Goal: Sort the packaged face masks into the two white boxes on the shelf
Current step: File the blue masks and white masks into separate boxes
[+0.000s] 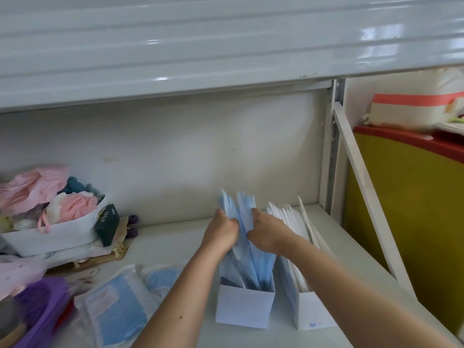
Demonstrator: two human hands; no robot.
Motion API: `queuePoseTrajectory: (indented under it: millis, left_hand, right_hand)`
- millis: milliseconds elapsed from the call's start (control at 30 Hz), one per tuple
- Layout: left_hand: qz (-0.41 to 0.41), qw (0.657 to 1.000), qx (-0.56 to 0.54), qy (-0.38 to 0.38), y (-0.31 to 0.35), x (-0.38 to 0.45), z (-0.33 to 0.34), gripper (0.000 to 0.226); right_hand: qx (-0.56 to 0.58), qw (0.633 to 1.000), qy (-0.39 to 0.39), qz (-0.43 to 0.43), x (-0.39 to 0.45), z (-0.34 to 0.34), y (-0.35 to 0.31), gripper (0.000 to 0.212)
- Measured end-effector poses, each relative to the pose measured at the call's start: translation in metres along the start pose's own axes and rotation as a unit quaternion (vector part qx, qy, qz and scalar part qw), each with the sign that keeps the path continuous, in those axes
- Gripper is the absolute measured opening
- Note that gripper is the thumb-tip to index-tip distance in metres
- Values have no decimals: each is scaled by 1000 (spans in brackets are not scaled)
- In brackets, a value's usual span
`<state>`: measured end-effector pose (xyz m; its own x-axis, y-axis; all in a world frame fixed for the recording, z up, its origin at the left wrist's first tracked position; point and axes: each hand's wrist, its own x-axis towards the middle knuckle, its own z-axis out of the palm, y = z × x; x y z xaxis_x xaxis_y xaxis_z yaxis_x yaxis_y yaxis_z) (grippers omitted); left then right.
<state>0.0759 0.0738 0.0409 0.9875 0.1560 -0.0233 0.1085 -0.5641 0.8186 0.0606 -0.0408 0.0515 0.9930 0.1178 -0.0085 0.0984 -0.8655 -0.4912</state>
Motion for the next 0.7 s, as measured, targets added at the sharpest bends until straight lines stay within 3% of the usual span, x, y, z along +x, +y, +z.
queuePoseTrajectory:
  millis: [133,267,400,500,600,700]
  left_hand:
    - [-24,999,0,-46,-10,-8,0,45]
    - [25,998,-43,-23,3,-14,-12,9]
    - [64,990,-128,-8,23,-19,-30,18]
    - [39,978,-204,-16,29,-22,-41,32]
    - [-6,976,-215,-28,19,-22,-42,39]
    - [-54,980,-185,-52,0,-27,-36,36]
  right_hand:
    - [28,999,-42,18,-11,15,0,60]
    - [56,998,-13,11,-14,6,-6,65]
    - [82,995,51,-21,-19,-18,-16,68]
    - [82,993,75,-35,-26,-32,-22,68]
    - [97,994,35,-26,-28,-33,-24,59]
    - [136,990,-26,-7,-30,-18,-20,33]
